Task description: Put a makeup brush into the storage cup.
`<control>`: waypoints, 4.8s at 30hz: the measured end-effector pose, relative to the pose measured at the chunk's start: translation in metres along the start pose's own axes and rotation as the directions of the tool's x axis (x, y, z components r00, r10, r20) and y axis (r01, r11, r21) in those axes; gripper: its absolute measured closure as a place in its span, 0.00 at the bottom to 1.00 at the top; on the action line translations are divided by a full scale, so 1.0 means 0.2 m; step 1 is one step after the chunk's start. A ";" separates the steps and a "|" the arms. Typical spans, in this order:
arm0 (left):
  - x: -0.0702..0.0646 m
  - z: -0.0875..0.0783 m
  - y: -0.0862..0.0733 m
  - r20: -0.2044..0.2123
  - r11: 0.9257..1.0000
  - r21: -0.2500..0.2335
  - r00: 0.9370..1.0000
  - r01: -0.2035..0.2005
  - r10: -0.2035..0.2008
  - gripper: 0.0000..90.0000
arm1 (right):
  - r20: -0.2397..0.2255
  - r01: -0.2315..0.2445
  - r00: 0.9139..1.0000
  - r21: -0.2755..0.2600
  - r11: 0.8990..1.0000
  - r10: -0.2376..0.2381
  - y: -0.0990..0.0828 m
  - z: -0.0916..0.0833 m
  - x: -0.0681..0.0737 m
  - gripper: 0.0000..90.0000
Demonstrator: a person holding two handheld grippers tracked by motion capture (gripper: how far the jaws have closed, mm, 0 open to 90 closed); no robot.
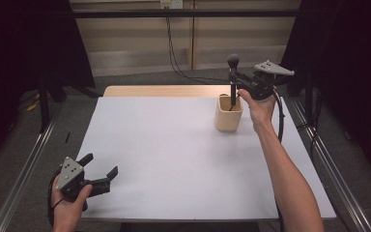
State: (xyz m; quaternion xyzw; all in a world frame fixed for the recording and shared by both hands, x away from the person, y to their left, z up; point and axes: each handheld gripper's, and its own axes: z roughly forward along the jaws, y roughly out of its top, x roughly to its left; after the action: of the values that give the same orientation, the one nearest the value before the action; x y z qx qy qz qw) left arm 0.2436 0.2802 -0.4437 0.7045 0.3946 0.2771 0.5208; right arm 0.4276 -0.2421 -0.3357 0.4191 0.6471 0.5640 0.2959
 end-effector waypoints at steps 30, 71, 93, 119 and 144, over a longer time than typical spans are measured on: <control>0.00 0.00 0.00 0.002 1.000 0.000 1.000 0.001 -0.001 0.03 | 0.005 0.006 1.000 0.023 1.000 -0.006 -0.14 0.06 -0.07 0.79; 0.00 0.00 0.00 -0.001 1.000 0.006 1.000 -0.009 0.009 0.03 | -0.009 -0.009 1.000 0.100 0.995 0.010 -0.41 0.07 -0.10 0.79; 0.00 0.00 0.00 0.000 1.000 0.004 1.000 -0.009 0.009 0.03 | -0.018 -0.041 0.999 0.103 0.994 0.043 -0.44 0.05 -0.10 0.57; 0.00 0.06 0.01 0.004 1.000 0.016 1.000 0.000 0.000 0.03 | -0.052 -0.066 0.996 0.128 0.990 0.073 -0.44 -0.06 -0.06 0.02; 0.01 0.01 0.01 0.008 1.000 -0.004 1.000 -0.005 0.005 0.03 | -0.003 -0.029 1.000 0.107 0.994 0.029 -0.50 -0.31 0.06 0.02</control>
State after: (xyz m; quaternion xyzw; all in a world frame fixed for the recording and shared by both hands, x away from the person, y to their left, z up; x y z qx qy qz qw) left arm 0.2471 0.2795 -0.4431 0.7057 0.3902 0.2765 0.5228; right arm 0.3484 -0.2623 -0.4211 0.4425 0.6708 0.5338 0.2635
